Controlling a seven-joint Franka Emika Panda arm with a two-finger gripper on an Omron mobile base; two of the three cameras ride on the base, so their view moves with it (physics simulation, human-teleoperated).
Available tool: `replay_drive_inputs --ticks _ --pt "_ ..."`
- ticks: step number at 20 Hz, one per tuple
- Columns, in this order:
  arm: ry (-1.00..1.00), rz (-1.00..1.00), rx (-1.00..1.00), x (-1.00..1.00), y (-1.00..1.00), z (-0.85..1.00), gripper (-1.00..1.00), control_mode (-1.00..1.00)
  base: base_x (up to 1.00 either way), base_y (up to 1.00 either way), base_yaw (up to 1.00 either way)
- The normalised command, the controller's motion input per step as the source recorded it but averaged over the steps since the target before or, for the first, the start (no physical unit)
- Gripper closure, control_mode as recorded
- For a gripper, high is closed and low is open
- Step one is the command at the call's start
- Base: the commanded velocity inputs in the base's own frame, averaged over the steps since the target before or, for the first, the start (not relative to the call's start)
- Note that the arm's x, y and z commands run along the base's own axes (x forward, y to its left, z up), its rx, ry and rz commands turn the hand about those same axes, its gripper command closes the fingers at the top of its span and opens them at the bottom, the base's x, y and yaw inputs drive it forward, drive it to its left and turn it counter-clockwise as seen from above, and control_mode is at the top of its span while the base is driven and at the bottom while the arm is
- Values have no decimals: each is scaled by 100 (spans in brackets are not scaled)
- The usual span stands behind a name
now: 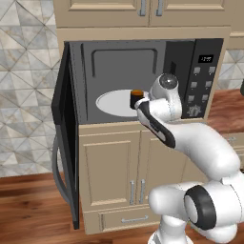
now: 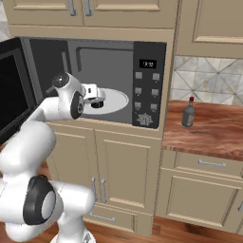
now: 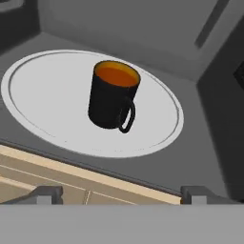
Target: Place the microwavable item in the microwave. Then, close the microwave door and press the start button.
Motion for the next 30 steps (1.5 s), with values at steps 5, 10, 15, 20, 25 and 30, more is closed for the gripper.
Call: replay_drive_inputs --ticks 5,10,15,20,25,30 --pt "-2 0 -5 -56 0 -16 -100 -100 0 0 0" --pt "-36 -1 -26 -100 0 14 -100 -100 0 0 0" --pt "-45 0 -39 -100 0 50 -100 -100 0 0 0" --pt "-40 0 -37 -100 1 14 -100 -100 0 0 0" --pt "-34 0 -31 -100 3 -10 -100 -100 0 0 0" --pt "-28 0 -19 -100 -6 -39 -100 -100 0 0 0"
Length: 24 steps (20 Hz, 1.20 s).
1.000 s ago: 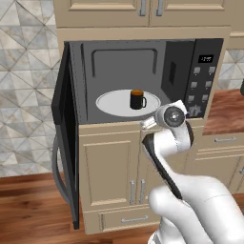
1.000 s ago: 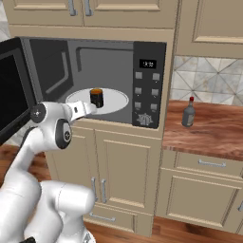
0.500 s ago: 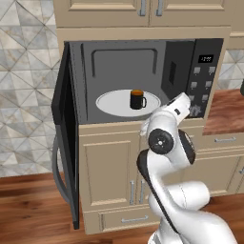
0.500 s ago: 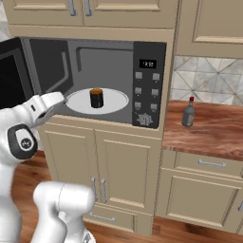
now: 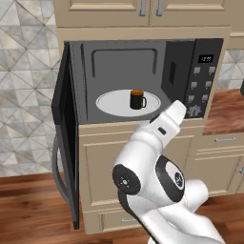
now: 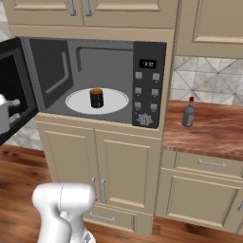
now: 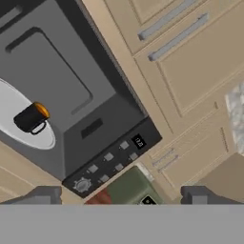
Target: Place the microwavable item in the microwave. Then, close the microwave door and press the start button.
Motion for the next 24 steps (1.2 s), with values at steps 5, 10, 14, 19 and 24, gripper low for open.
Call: replay_drive_inputs --ticks 5,10,14,19,24 --pt "-40 4 -13 -100 -38 -36 -100 -100 0 0 0" --pt "-38 9 -10 -100 -21 -24 -100 -100 0 0 0" --pt "-31 16 -18 -98 27 -17 -100 -100 0 0 0" --pt "-24 10 -27 -46 64 -22 -100 -100 0 0 0" --pt "-3 10 -39 -5 92 -30 -100 -100 0 0 0"
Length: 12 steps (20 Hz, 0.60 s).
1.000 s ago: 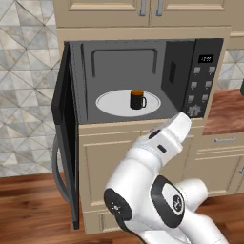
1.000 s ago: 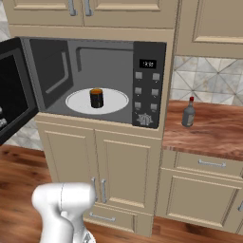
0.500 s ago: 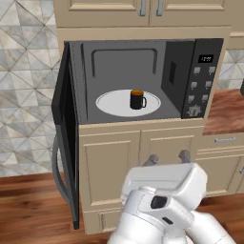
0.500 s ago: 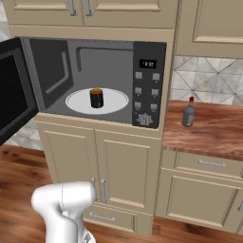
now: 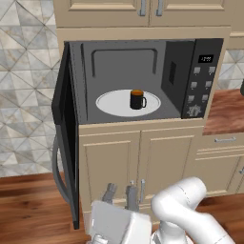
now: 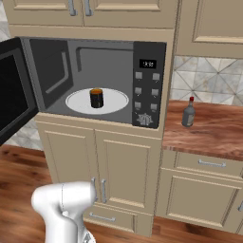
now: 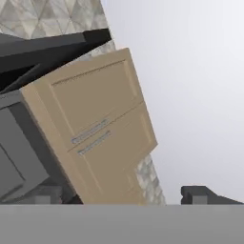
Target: Place the microwavable item in the microwave. Then, close the microwave door and press the start button.
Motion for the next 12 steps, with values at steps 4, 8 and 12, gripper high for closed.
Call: replay_drive_inputs --ticks 4,8,12 --pt "1 9 -44 16 100 -70 -100 -100 0 0 0" --pt "9 8 -40 45 100 -92 -100 -100 0 0 0" --pt "38 2 -19 83 97 -100 -100 -100 0 0 0"
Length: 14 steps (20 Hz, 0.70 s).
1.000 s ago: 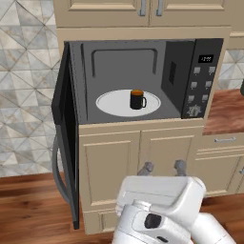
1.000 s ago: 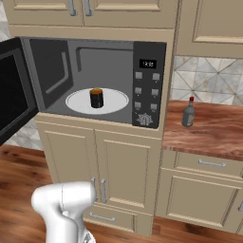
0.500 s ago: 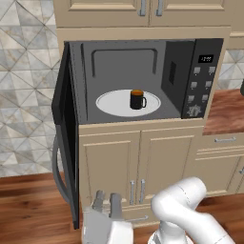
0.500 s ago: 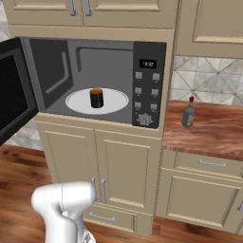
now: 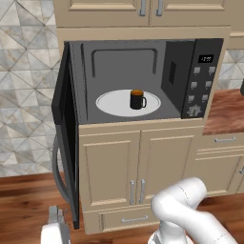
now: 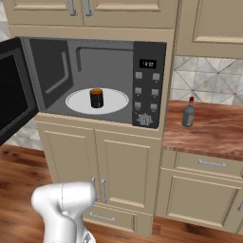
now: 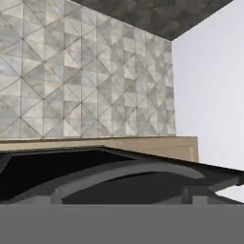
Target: Place the microwavable item in the microwave. Then, close the microwave door and press the start button.
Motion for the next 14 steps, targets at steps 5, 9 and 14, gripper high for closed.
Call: replay_drive_inputs --ticks 5,9,14 --pt "52 3 -11 100 99 -84 -100 -100 0 0 0" --pt "44 7 -17 96 100 -66 -100 -100 0 0 0" --pt "35 -8 -8 57 39 -71 -100 -100 0 0 0"
